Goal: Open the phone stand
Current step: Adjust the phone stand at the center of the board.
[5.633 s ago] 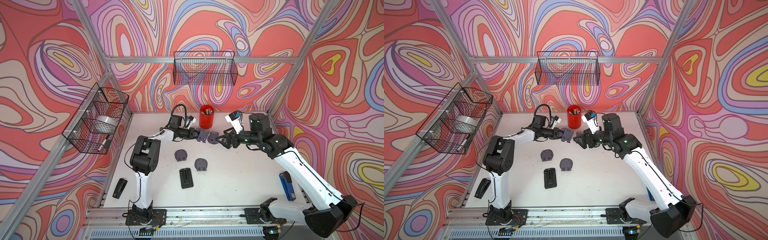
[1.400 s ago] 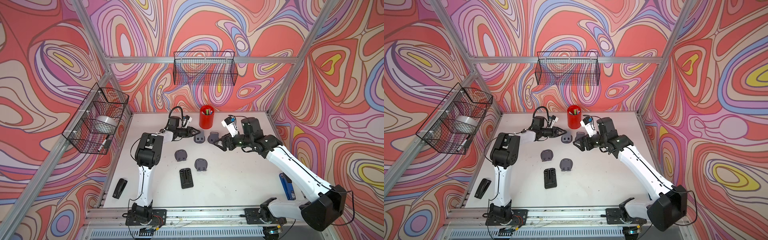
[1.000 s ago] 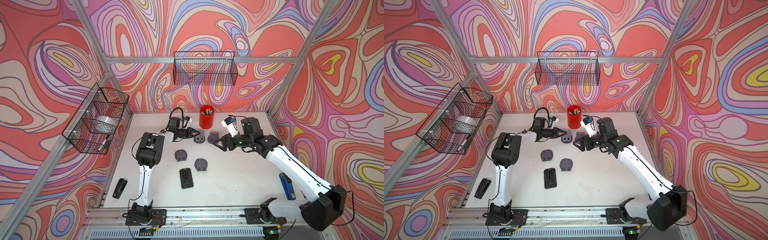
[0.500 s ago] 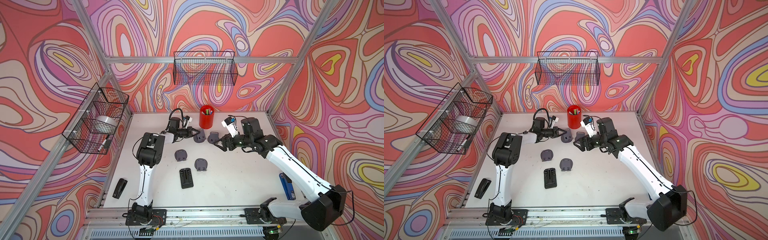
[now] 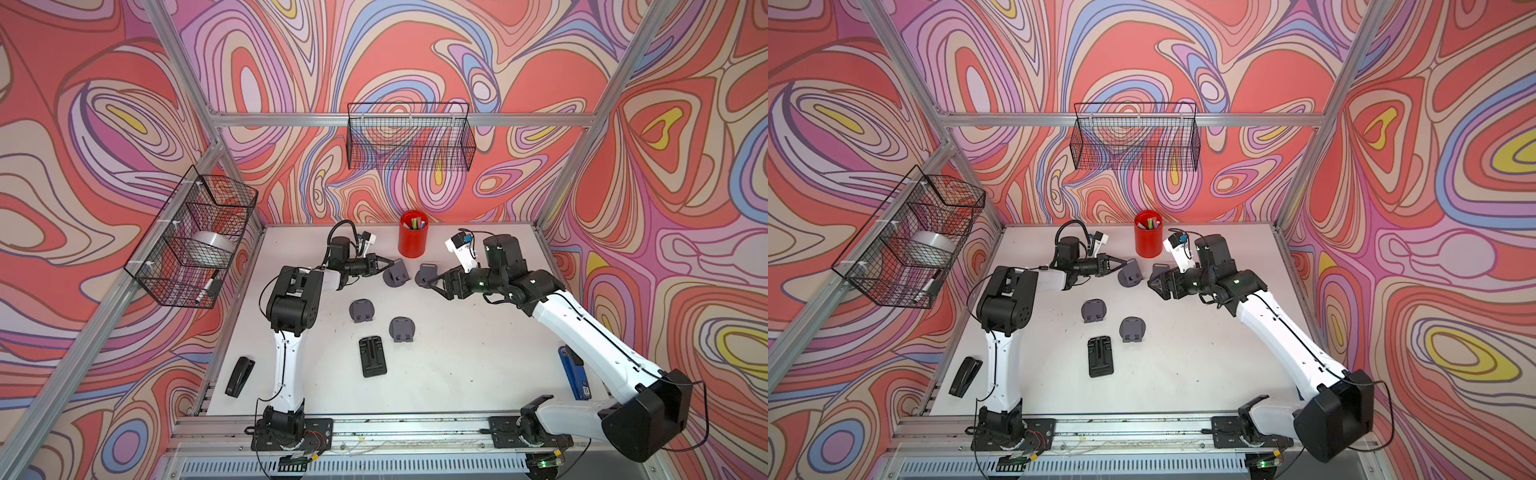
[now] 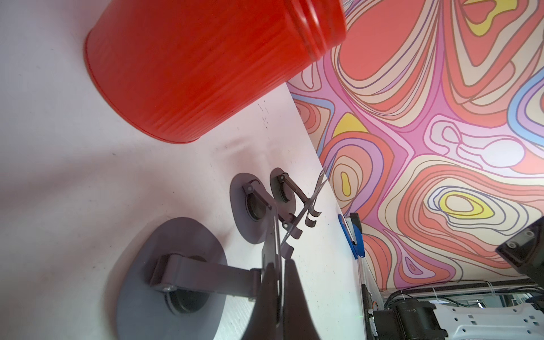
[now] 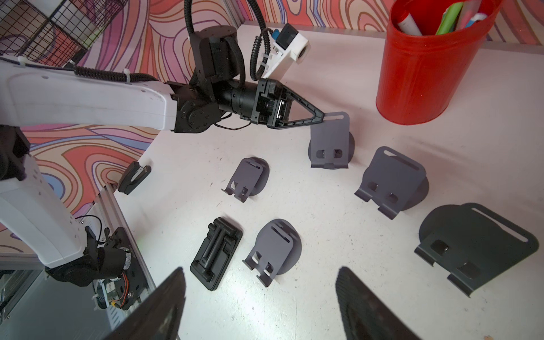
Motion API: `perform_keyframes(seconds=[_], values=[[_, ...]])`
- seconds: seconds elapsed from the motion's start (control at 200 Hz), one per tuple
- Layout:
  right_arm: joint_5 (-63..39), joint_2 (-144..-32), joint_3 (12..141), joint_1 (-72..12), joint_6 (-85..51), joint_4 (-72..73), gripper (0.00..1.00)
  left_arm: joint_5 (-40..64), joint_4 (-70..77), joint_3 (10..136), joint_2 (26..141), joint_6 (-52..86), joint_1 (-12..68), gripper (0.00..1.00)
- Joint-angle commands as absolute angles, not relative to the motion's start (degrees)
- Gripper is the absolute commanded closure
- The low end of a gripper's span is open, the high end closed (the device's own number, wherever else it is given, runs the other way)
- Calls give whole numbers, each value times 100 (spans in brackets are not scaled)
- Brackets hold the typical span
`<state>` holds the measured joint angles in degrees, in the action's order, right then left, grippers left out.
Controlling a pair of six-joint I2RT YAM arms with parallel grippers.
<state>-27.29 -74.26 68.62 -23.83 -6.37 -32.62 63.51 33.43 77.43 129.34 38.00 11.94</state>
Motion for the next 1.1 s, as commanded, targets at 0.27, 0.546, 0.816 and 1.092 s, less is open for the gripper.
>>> perform_keyframes(seconds=[0.27, 0.546, 0.816, 1.092], values=[[-2812, -7354, 6783, -2320, -654, -3174, 18, 6358, 3367, 7752, 12860, 3852, 1187, 85], [-2793, -7610, 6816, -2320, -766, -3181, 20, 6081, 2654, 7618, 12653, 3504, 1204, 66], [-2865, -7638, 6733, -2316, -791, -3071, 19, 5570, 2923, 7203, 12438, 3638, 1473, 65], [-2856, -7493, 6610, -2320, -744, -3118, 20, 5398, 2904, 7560, 12680, 3713, 1696, 67]])
